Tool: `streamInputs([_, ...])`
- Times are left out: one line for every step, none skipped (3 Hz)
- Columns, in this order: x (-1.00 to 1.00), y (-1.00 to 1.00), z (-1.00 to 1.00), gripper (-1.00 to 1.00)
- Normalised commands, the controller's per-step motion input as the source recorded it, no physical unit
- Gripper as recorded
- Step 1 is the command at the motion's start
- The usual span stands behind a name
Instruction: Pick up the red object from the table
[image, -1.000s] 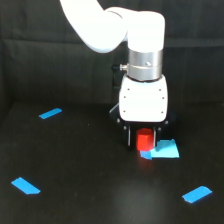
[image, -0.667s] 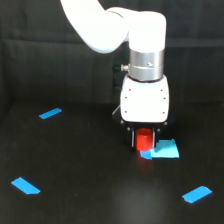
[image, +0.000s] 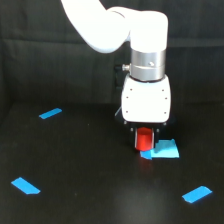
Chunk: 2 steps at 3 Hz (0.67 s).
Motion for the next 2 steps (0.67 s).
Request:
streamInputs([-0.25,-0.30,0.98,-1.00])
streamInputs([-0.25,-0.13,1.00,-1.00])
